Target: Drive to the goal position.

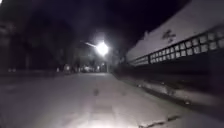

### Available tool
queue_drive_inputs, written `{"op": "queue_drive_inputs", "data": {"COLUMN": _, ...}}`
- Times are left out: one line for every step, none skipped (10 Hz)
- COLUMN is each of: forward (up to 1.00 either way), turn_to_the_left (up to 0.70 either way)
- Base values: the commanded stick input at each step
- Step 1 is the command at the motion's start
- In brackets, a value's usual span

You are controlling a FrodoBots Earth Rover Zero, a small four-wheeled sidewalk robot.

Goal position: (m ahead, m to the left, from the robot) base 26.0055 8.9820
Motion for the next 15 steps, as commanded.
{"op": "queue_drive_inputs", "data": {"forward": 0.50, "turn_to_the_left": 0.00}}
{"op": "queue_drive_inputs", "data": {"forward": 0.50, "turn_to_the_left": 0.00}}
{"op": "queue_drive_inputs", "data": {"forward": 0.50, "turn_to_the_left": 0.00}}
{"op": "queue_drive_inputs", "data": {"forward": 0.50, "turn_to_the_left": 0.00}}
{"op": "queue_drive_inputs", "data": {"forward": 0.50, "turn_to_the_left": 0.00}}
{"op": "queue_drive_inputs", "data": {"forward": 0.50, "turn_to_the_left": 0.00}}
{"op": "queue_drive_inputs", "data": {"forward": 0.50, "turn_to_the_left": 0.00}}
{"op": "queue_drive_inputs", "data": {"forward": 0.50, "turn_to_the_left": 0.00}}
{"op": "queue_drive_inputs", "data": {"forward": 0.50, "turn_to_the_left": 0.00}}
{"op": "queue_drive_inputs", "data": {"forward": 0.50, "turn_to_the_left": 0.00}}
{"op": "queue_drive_inputs", "data": {"forward": 0.50, "turn_to_the_left": 0.00}}
{"op": "queue_drive_inputs", "data": {"forward": 0.50, "turn_to_the_left": 0.00}}
{"op": "queue_drive_inputs", "data": {"forward": 0.50, "turn_to_the_left": 0.00}}
{"op": "queue_drive_inputs", "data": {"forward": 0.50, "turn_to_the_left": 0.00}}
{"op": "queue_drive_inputs", "data": {"forward": 0.50, "turn_to_the_left": 0.00}}
